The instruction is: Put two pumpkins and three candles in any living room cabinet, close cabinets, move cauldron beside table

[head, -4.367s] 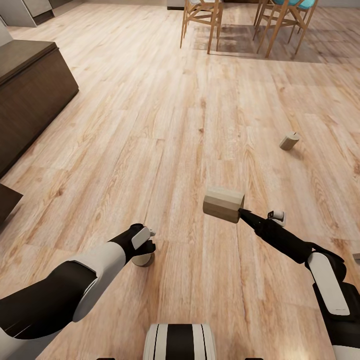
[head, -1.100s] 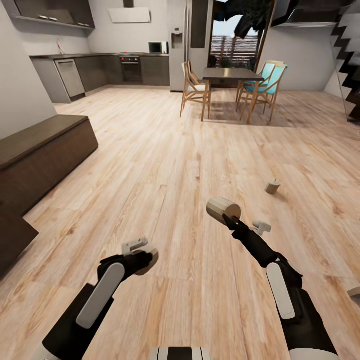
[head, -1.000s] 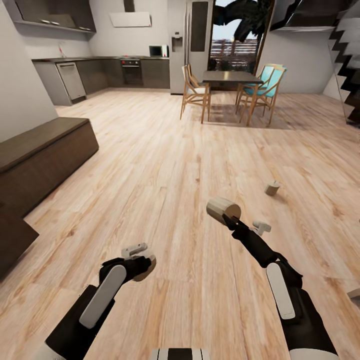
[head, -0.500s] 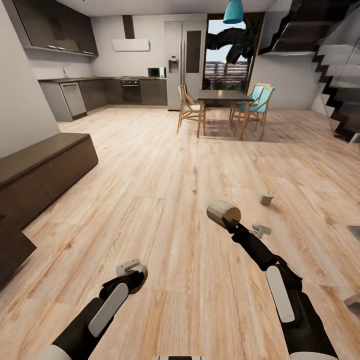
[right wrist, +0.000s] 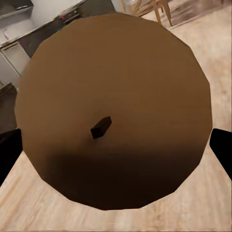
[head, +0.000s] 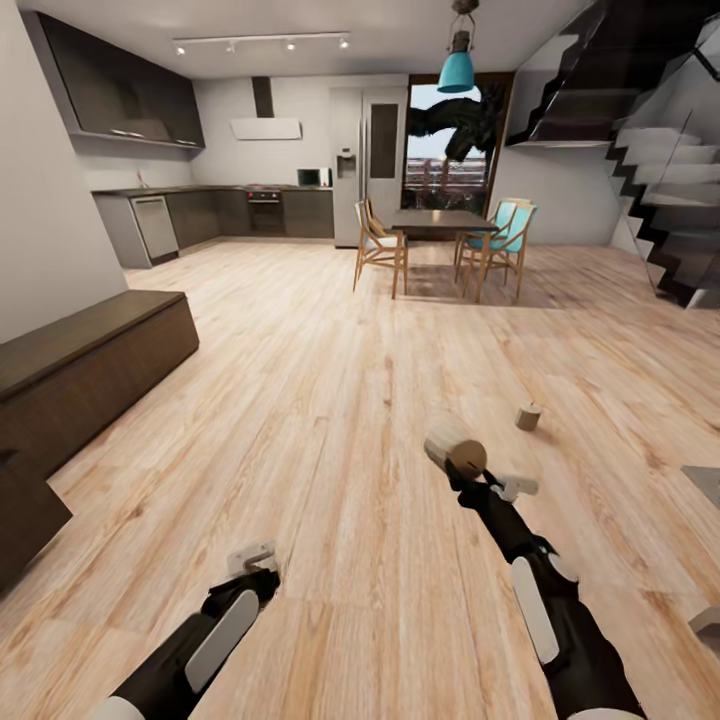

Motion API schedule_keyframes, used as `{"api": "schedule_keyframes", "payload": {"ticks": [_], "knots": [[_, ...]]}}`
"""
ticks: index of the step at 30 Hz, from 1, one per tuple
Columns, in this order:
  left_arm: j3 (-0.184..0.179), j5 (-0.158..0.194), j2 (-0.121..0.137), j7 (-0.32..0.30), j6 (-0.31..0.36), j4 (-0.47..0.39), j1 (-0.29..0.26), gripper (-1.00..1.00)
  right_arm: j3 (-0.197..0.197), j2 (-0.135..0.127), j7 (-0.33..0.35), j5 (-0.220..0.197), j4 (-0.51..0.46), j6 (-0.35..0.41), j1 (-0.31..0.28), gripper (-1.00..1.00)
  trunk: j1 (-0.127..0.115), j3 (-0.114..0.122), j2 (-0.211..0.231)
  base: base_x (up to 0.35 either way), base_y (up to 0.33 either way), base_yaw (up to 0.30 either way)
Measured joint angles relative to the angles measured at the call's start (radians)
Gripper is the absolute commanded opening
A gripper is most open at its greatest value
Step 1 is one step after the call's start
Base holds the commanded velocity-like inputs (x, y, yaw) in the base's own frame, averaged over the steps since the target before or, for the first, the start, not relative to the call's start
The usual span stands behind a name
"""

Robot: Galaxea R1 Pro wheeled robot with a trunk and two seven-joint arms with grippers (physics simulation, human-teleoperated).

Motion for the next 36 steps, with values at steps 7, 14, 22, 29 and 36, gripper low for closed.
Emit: {"api": "schedule_keyframes", "payload": {"ticks": [7, 14, 22, 29, 36], "knots": [[-0.002, -0.049, -0.003, -0.003, -0.135, 0.086, 0.0, -1.0, 0.0, 0.004, -0.117, 0.056, 0.191, -0.235, 0.003, -1.0, -0.003, 0.027, 0.002, 0.0, 0.0, 0.0], [-0.001, -0.055, -0.006, -0.104, -0.155, 0.178, 0.0, -1.0, 0.0, 0.004, -0.136, 0.056, 0.302, -0.514, 0.039, -1.0, -0.006, 0.054, 0.003, 0.0, 0.0, 0.0], [0.001, -0.058, -0.003, -0.144, -0.241, 0.193, -0.001, -1.0, 0.0, 0.004, -0.217, 0.061, 0.303, -0.571, 0.059, -1.0, -0.01, 0.085, 0.005, 0.0, 0.0, 0.0], [0.001, -0.054, -0.001, -0.146, -0.309, 0.194, 0.0, -1.0, 0.048, 0.005, -0.477, 0.052, -0.022, -0.089, 0.054, -1.0, -0.013, 0.113, 0.007, 0.0, 0.0, 0.0], [0.003, -0.062, 0.002, -0.147, -0.385, 0.194, 0.0, -1.0, 0.102, 0.003, -0.701, -0.112, -0.356, 0.399, 0.046, -1.0, -0.016, 0.14, 0.008, 0.0, 0.0, 0.0]]}}
